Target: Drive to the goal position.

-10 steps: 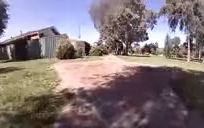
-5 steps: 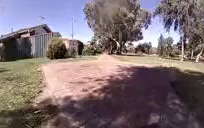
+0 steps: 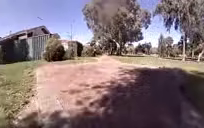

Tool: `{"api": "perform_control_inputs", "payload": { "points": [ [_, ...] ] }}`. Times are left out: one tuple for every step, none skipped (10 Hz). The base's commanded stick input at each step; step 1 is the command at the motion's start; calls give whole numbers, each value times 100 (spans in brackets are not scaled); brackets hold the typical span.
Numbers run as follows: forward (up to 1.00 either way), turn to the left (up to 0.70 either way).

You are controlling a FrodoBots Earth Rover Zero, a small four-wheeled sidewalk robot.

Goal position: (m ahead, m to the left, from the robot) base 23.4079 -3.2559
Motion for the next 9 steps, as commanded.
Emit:
{"api": "perform_control_inputs", "payload": {
  "points": [
    [70, 0],
    [70, 0],
    [70, 0],
    [70, 0],
    [70, 0],
    [70, 0],
    [70, 0],
    [70, 0],
    [70, 0]
  ]
}}
